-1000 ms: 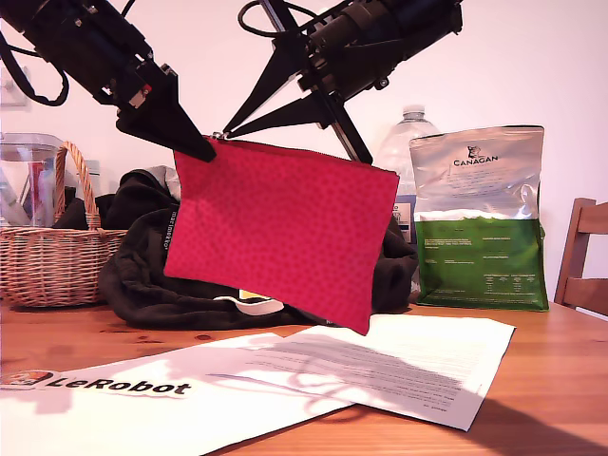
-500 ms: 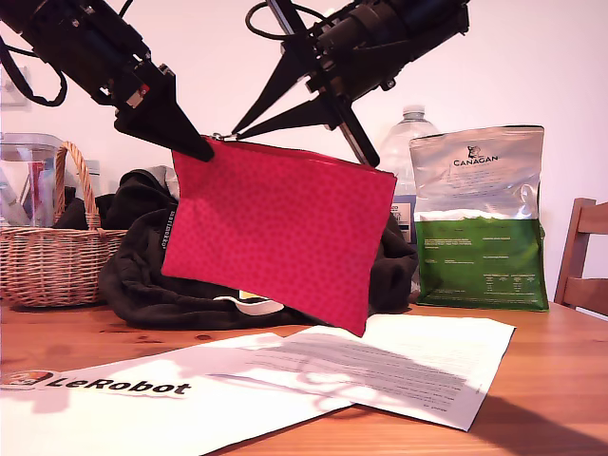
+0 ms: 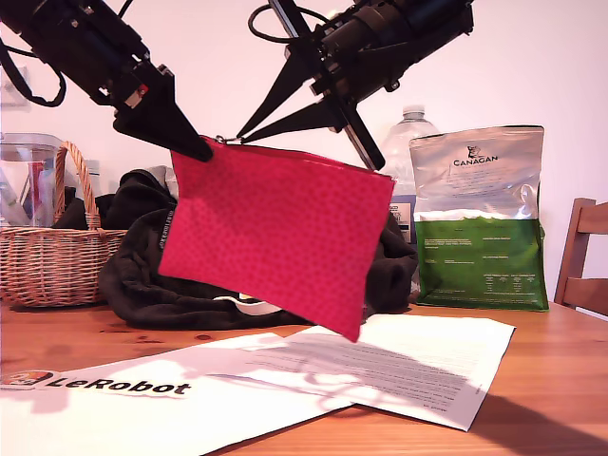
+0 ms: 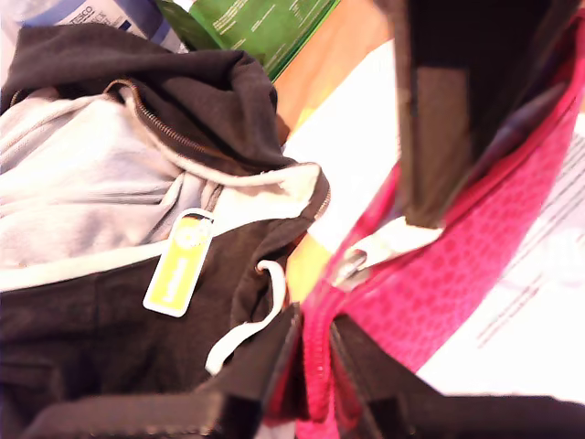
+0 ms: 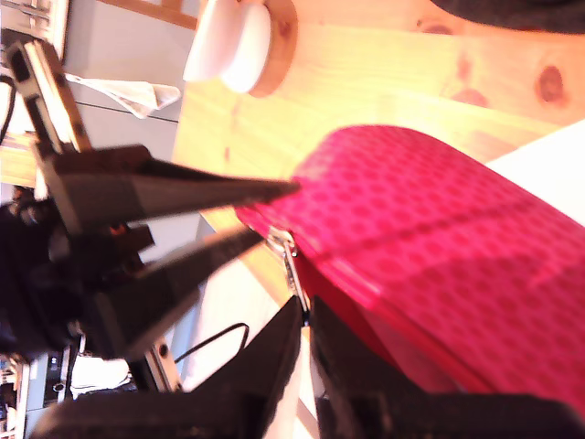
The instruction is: Close the zipper in the zip bag in front of you
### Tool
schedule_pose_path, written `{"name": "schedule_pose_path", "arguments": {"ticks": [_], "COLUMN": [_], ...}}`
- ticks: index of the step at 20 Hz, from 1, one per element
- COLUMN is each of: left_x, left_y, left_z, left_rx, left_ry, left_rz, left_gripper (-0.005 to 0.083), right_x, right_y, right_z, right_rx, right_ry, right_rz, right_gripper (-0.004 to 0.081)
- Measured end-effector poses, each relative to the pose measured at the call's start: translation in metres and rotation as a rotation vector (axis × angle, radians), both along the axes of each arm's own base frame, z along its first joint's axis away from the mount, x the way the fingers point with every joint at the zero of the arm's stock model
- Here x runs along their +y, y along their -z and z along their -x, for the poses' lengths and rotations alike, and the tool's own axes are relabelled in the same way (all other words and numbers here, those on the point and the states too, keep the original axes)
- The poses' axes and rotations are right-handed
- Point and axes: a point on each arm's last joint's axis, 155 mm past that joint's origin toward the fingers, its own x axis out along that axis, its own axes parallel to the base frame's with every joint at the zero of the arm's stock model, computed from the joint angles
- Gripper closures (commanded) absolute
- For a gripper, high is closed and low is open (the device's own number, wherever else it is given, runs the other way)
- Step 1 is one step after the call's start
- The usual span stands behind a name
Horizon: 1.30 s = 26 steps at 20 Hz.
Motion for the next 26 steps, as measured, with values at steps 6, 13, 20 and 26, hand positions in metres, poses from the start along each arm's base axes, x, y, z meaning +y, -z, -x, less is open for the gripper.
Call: {"name": "schedule_pose_path", "arguments": {"ticks": [6,13,20,26], "left_x": [0.005,0.016,0.014,0.011], "left_y": [0.0,-0.001,-0.001,-0.002], "left_z": [-0.004,-0.011,-0.009,-0.007], "left_rx": [-0.005,-0.011,-0.009,-0.006], "left_ry": [-0.018,-0.052,-0.042,-0.027], "left_rz": [-0.003,-0.007,-0.001,0.006], "left_gripper": [0.0795,0.0795,0.0795,0.0795], "right_x": [-0.005,-0.014,-0.004,0.003], "right_y": [0.004,0.008,-0.007,-0.019], "right_z": [0.0,-0.003,-0.005,-0.012], "right_rx": [0.02,0.024,0.026,0.023], "right_ry": [0.008,0.018,0.011,0.041], "right_rz": [0.017,0.036,-0.04,-0.087], "right_gripper": [0.0783,0.0783,0.0568,0.0567]}}
